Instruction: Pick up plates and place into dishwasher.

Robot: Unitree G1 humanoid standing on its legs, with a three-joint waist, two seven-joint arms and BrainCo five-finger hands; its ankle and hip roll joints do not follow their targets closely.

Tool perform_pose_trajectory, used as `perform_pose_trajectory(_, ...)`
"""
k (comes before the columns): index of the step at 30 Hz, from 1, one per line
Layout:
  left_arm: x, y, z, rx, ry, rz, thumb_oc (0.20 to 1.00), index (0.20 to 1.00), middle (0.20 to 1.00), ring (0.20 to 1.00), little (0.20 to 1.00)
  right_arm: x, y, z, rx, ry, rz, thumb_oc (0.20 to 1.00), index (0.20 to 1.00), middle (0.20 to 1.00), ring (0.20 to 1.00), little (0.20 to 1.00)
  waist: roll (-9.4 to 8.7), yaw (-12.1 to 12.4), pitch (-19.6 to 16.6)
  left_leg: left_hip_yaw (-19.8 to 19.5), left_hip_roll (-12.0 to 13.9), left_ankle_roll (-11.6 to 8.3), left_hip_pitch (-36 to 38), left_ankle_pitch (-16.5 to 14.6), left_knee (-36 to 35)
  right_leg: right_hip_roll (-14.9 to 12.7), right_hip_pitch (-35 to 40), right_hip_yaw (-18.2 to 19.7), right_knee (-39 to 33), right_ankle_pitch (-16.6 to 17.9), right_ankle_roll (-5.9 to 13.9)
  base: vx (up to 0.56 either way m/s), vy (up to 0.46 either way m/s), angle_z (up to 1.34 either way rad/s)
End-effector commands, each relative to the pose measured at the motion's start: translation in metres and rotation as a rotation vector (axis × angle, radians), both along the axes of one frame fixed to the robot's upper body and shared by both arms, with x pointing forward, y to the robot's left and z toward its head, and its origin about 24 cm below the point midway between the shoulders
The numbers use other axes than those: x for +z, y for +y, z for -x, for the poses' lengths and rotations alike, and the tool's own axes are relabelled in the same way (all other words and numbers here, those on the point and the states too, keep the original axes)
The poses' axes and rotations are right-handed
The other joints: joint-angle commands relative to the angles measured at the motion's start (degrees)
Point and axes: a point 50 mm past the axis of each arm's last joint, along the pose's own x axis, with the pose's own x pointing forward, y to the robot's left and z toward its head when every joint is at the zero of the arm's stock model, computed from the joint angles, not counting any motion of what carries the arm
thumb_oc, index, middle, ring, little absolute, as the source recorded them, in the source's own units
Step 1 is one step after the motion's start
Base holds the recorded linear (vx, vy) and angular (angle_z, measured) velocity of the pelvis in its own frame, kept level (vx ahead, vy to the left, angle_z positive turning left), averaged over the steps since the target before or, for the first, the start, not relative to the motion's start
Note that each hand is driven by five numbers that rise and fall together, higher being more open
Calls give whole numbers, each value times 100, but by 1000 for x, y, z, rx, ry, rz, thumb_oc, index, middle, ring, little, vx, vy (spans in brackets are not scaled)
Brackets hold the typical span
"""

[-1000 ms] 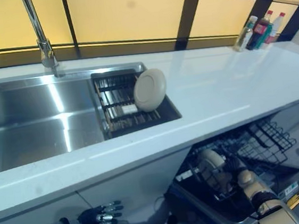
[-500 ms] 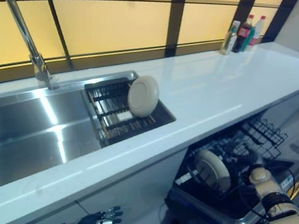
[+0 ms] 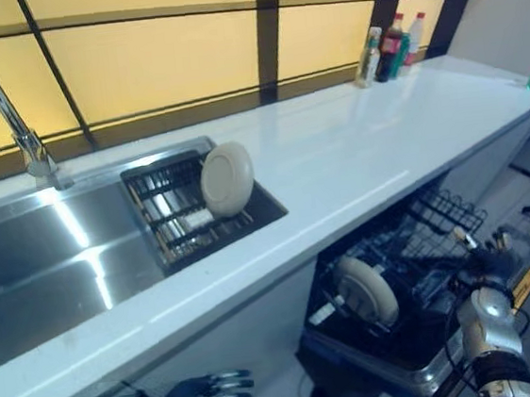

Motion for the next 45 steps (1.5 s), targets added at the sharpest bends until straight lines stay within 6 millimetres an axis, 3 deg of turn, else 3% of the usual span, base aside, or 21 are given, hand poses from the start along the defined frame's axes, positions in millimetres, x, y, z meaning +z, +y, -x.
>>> perform_pose_trajectory(1,26,-29,-9,-137,-132,163,1000,1000,1000,1000,1000,40,3,-18,18,-222,55,1000,1000,1000,1000,1000,234,-224,-26,88,-77,237,619,170,-1146,15,-269,112,630,637,201,-44,85,-15)
perform_pose_trajectory(5,52,-57,-18,-239,-216,265,1000,1000,1000,1000,1000,49,17,-18,81,-318,56,1000,1000,1000,1000,1000,311,-450,-78,173,-122,261,670,181,-1245,0,-330,228,720,680,192,-47,85,-14)
perform_pose_trajectory(10,85,-81,-27,-223,-292,423,1000,1000,1000,1000,1000,53,21,-15,108,-332,108,1000,1000,1000,1000,1000,368,-603,-136,238,-176,246,686,215,-1327,-9,-375,320,733,734,181,-41,63,-19)
perform_pose_trajectory(16,114,-97,-40,-136,-389,566,1000,1000,1000,1000,1000,54,20,-18,112,-335,97,1000,1000,1000,1000,1000,364,-613,-206,250,-245,231,679,229,-1386,-53,-357,360,689,773,154,-39,56,-11)
perform_pose_trajectory(22,154,-131,-61,-74,-533,642,1000,1000,1000,1000,1000,46,18,-21,93,-334,-6,1000,1000,1000,1000,1000,286,-578,-282,157,-335,219,680,265,-1489,-93,-337,294,648,864,146,-18,32,0)
perform_pose_trajectory(26,183,-152,-66,-101,-646,705,1000,1000,1000,1000,1000,42,31,-29,110,-323,-19,1000,1000,1000,1000,1000,258,-566,-323,75,-359,193,721,363,-1652,-90,-338,254,645,903,142,-16,37,13)
perform_pose_trajectory(29,207,-156,-71,-63,-722,759,1000,1000,1000,1000,1000,48,39,-31,123,-382,-42,1000,1000,1000,1000,1000,262,-600,-348,32,-389,202,773,406,-1765,-69,-366,259,709,891,127,-15,60,2)
perform_pose_trajectory(34,235,-145,-90,153,-781,807,1000,1000,1000,1000,1000,62,50,-24,157,-533,-71,1000,1000,1000,1000,1000,271,-636,-379,-14,-432,190,849,471,-1903,-51,-360,261,740,872,109,-29,61,-5)
perform_pose_trajectory(41,266,-84,-125,563,-892,827,1000,1000,1000,1000,1000,70,56,-5,226,-703,-122,1000,1000,1000,1000,1000,233,-570,-499,-107,-420,92,867,616,-2042,-45,-238,161,573,744,77,-28,33,4)
perform_pose_trajectory(45,272,-53,-134,710,-1056,686,1000,1000,1000,1000,1000,72,61,-3,271,-731,-169,1000,1000,1000,1000,1000,258,-527,-560,-353,-471,98,856,705,-2158,32,-226,217,543,587,16,-26,36,-6)
